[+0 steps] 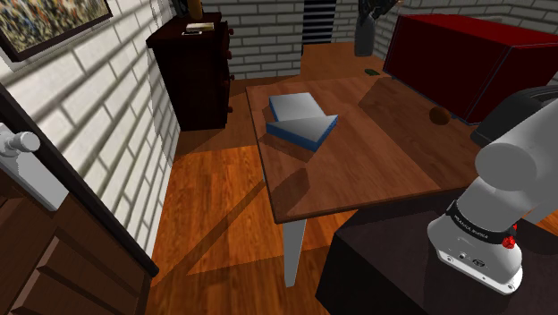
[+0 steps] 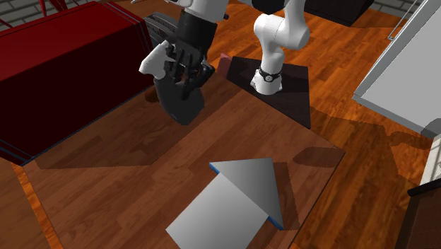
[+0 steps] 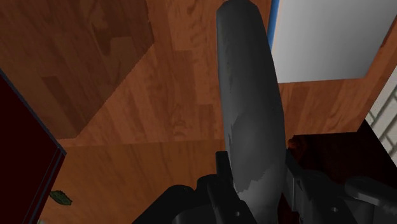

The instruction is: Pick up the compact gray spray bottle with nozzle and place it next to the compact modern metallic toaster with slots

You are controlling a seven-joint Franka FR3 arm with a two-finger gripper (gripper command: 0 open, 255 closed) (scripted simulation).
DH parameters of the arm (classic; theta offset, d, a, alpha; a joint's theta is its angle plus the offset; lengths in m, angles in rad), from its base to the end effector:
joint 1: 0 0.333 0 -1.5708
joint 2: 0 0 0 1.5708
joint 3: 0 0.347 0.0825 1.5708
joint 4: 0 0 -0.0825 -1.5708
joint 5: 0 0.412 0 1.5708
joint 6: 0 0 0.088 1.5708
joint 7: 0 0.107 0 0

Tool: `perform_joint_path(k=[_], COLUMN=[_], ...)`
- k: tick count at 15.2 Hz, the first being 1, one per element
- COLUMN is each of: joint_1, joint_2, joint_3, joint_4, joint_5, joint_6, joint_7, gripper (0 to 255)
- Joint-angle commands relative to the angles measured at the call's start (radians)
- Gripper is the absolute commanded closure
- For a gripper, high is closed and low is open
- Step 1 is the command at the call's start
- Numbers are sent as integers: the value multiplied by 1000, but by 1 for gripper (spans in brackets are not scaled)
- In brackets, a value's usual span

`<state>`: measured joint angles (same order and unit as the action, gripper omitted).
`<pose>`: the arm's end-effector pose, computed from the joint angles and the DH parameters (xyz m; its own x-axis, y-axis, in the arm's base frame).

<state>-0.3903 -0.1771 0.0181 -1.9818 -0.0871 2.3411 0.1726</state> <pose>0.5311 -0.2079 0.6269 0.7514 -0.4115 0.5158 -0.4799 -0.8773 -0.0008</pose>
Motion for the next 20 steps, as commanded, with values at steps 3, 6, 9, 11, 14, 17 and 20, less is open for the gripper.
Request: perform_joint_path(k=[3, 6, 9, 11, 14, 17, 20], joint_1=[-9, -22, -34, -43, -57, -74, -94], joint_2=[-56, -138, -214, -263, -331, -394, -451], joint_3=[-25, -65, -109, -140, -188, -239, -291], joint_4=[-39, -119, -187, -227, -278, -319, -349], joint_5=[19, 40, 53, 58, 60, 56, 48], joint_6=[-15, -14, -20, -28, -44, -66, -92], joint_7=[-46, -110, -174, -216, -279, -342, -406], gripper=[255, 255, 255, 255, 255, 255, 255])
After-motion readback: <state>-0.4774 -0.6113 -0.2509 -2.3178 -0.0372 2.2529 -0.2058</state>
